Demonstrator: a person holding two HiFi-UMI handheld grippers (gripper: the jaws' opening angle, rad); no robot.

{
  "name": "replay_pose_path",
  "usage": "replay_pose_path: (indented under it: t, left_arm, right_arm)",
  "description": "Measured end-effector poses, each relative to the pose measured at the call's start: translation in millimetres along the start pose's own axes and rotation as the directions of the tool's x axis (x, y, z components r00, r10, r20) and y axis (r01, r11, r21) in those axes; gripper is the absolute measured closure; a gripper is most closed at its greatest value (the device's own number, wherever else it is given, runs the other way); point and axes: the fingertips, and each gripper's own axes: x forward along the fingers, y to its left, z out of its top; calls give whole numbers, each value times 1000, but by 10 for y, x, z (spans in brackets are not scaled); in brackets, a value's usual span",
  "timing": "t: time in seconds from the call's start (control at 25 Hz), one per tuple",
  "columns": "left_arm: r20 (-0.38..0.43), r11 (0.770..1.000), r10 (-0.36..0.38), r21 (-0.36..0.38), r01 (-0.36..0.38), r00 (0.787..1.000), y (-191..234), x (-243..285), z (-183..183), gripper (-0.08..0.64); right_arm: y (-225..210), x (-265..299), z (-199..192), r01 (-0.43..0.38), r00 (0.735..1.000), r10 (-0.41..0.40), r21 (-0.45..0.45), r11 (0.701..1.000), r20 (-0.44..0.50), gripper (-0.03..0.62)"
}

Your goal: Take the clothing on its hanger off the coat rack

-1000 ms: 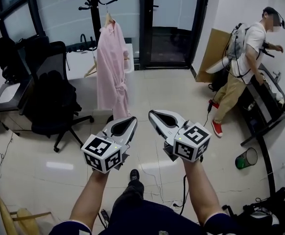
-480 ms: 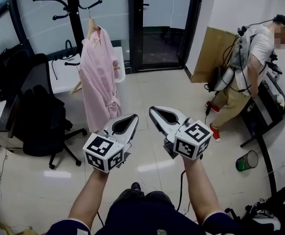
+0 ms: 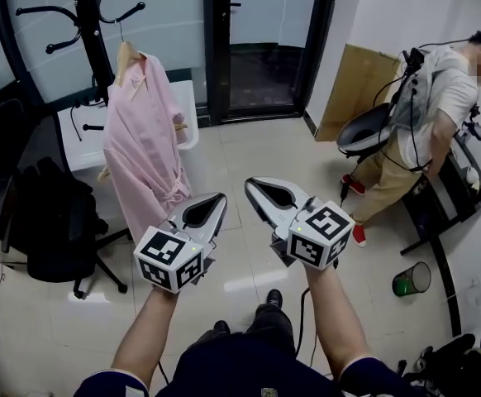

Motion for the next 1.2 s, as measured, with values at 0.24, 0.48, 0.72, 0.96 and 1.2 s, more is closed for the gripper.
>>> replay_pose_path:
  t: [0.24,0.48,0.72,0.96,1.2]
  left_arm:
    - [12,997,78,11,-78,997,335,661,102,548]
    - [22,980,199,4,-199,980,556,1294,213,548]
    - [16,949,314,7,-314,949,664,1757,292,548]
    - [9,918,396,6,-397,918,772,1866,300,548]
    - [33,886,464,-4,-464,885,1165,1809,312,548]
  right_arm:
    - [-694,263,102,-65,998,65,-43,997,-4,591]
    - [-1395,420,232,-188,982,187,-71,980,-19,591]
    - [-1981,475,256,-285,958,284,-54,957,-24,591]
    - [-2221,642,243,-355,935,355,-29,934,-13,591]
    - [-2211,1091,226,-421,907,420,-43,906,-25,591]
